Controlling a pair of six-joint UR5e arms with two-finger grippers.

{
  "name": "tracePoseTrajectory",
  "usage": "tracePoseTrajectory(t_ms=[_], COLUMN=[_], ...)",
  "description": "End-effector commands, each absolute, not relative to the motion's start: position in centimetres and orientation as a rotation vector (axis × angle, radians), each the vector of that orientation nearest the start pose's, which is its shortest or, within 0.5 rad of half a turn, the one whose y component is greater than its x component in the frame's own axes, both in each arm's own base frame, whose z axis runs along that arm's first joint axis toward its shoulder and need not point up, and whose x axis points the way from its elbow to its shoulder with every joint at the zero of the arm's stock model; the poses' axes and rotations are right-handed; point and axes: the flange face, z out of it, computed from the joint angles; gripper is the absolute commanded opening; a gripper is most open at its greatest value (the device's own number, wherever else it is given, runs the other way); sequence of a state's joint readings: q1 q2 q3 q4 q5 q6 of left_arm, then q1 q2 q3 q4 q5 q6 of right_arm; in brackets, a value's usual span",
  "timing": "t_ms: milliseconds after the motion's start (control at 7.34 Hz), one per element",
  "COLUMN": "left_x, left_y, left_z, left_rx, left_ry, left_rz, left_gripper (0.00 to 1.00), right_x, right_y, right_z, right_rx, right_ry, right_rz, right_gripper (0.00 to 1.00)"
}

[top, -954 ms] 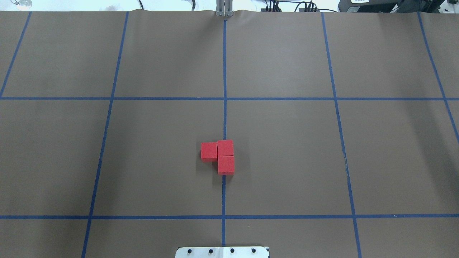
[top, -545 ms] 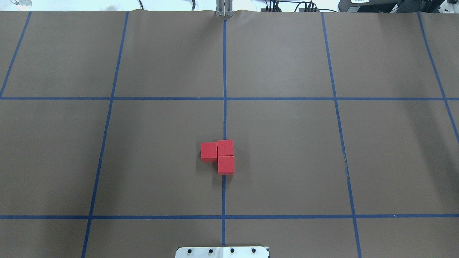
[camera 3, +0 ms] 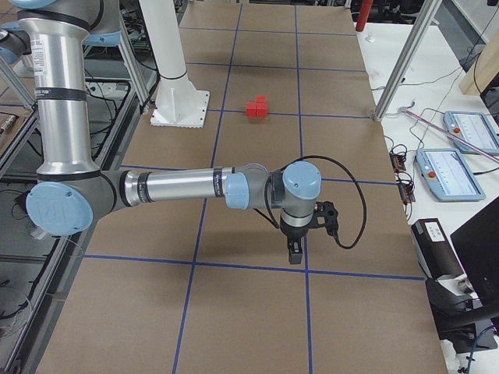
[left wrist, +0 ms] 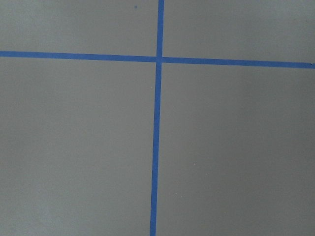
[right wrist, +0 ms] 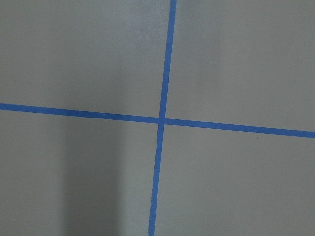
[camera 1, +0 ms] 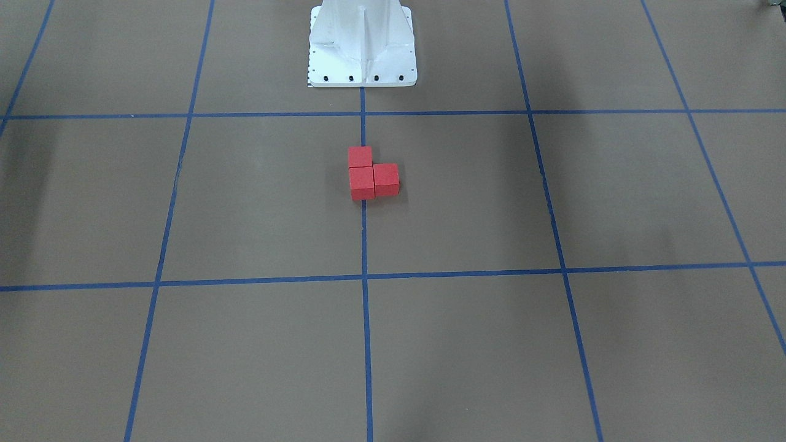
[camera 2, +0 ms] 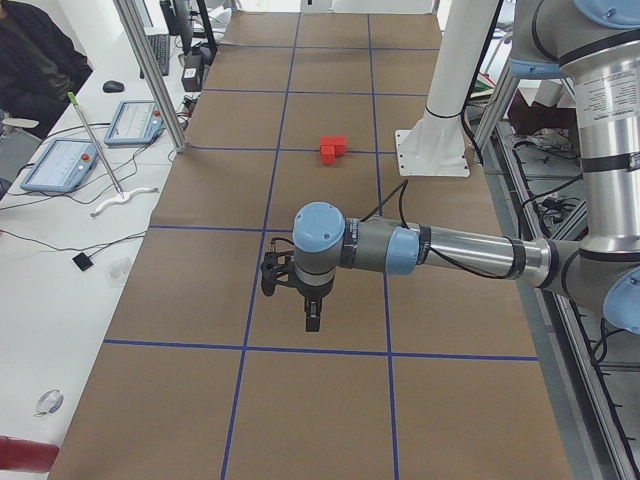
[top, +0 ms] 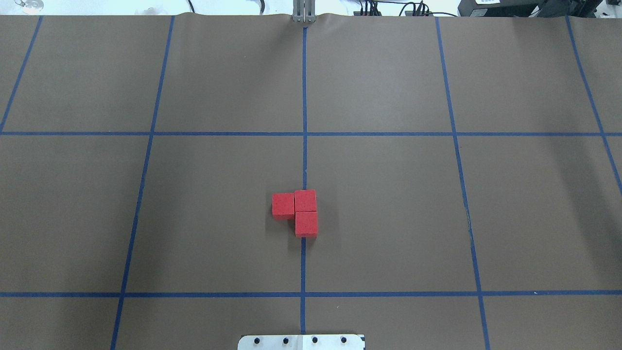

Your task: Form red blocks into L shape at center

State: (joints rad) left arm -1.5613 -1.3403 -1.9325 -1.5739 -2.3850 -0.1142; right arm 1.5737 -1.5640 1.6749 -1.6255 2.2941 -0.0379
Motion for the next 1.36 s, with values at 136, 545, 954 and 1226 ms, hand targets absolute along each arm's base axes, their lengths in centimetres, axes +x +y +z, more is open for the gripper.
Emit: tracePoseTrajectory(t_ms=[136, 545, 954, 1226], left_x=[-5.6, -5.6, -5.2, -5.3], left_y=[-39.5, -41.5, -48.7, -50.3], left_z=[60.1, 58.7, 60.5, 60.0], left_rx=[0.070, 0.100, 0.058, 0.070], left_ry=[0.813, 0.817, 0.812, 0.815], left_rz=[-0.042, -0.038, -0.048, -0.041], left_gripper=[1.00, 1.00, 1.00, 1.00], right_x=[6.8, 6.6, 6.6, 6.5], right_y=[-48.4, -48.4, -48.9, -49.1], right_z=[62.0, 62.2, 61.4, 61.4], right_rx=[0.058, 0.055, 0.067, 0.064], right_ry=[-0.720, -0.715, -0.715, -0.715], right_rz=[-0.050, -0.058, -0.061, -0.062], right_gripper=[0.99, 0.99, 0.99, 0.99])
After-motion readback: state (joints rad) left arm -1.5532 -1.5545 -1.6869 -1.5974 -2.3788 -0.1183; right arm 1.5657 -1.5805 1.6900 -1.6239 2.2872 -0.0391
